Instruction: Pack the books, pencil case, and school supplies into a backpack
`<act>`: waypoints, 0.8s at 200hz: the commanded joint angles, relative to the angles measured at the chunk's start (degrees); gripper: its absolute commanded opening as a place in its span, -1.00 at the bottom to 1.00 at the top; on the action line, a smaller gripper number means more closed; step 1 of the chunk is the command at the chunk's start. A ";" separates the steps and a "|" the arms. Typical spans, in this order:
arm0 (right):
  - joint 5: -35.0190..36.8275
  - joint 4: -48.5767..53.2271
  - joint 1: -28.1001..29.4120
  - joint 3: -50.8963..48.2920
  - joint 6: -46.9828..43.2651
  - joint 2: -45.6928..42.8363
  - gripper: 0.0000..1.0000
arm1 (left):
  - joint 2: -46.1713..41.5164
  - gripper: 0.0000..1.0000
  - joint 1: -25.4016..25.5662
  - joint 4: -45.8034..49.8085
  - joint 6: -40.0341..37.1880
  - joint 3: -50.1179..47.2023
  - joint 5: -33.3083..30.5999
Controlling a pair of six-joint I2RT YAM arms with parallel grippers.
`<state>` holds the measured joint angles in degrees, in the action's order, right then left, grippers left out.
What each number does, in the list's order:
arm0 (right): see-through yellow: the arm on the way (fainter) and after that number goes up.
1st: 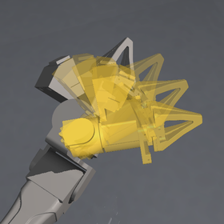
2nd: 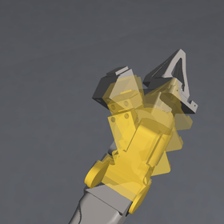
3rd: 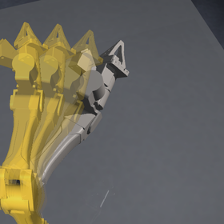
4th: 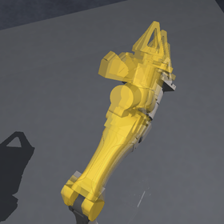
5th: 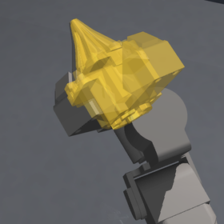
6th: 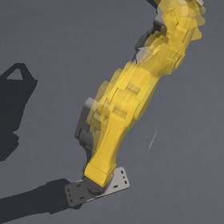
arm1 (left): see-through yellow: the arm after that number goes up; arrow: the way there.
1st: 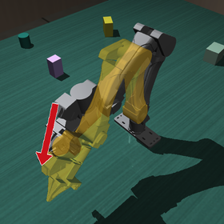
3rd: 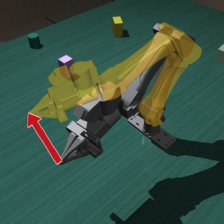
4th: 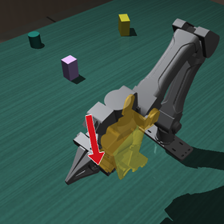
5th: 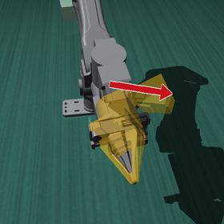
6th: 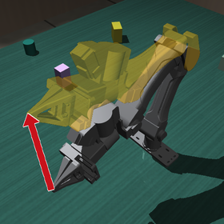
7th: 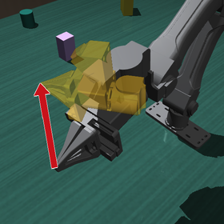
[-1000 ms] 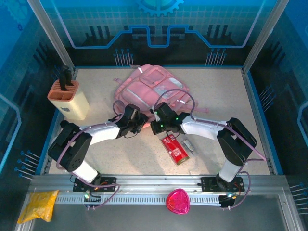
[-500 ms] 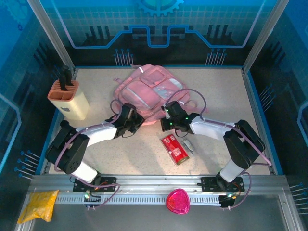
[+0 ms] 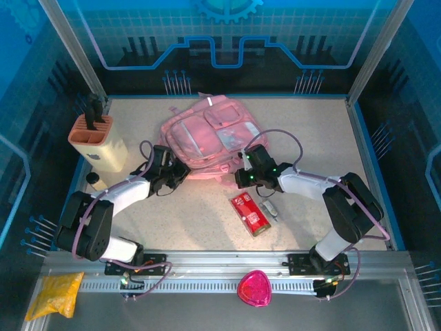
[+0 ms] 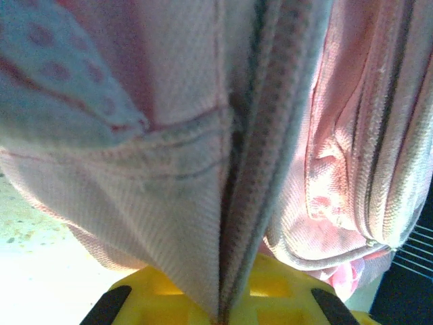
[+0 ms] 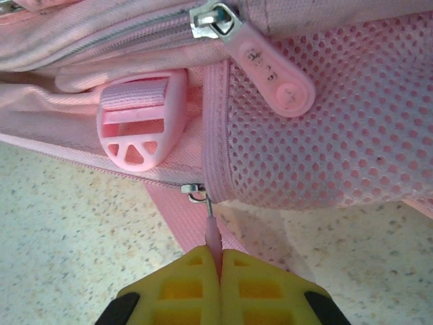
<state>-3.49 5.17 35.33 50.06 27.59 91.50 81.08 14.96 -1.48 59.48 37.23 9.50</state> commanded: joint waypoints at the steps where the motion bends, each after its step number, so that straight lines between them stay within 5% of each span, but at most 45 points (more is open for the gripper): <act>1: -0.24 4.54 -0.42 1.92 1.58 -3.85 -0.71 | -3.05 -0.64 -1.69 3.98 -4.59 1.91 -2.02; 29: -2.90 5.69 -1.50 2.94 1.63 -6.88 -0.14 | -6.16 -0.24 -0.35 6.85 -6.90 2.32 -3.35; 82: -8.08 6.66 -6.92 5.10 7.39 -6.90 0.37 | -9.02 0.08 9.26 13.04 -9.83 6.64 -12.52; 160: -9.44 9.68 -12.78 14.41 16.52 2.72 0.61 | 0.92 0.39 21.57 10.26 -11.66 15.73 -18.51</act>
<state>-12.67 11.38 24.56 60.75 39.72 90.76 79.35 33.56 8.36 49.67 48.58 -4.49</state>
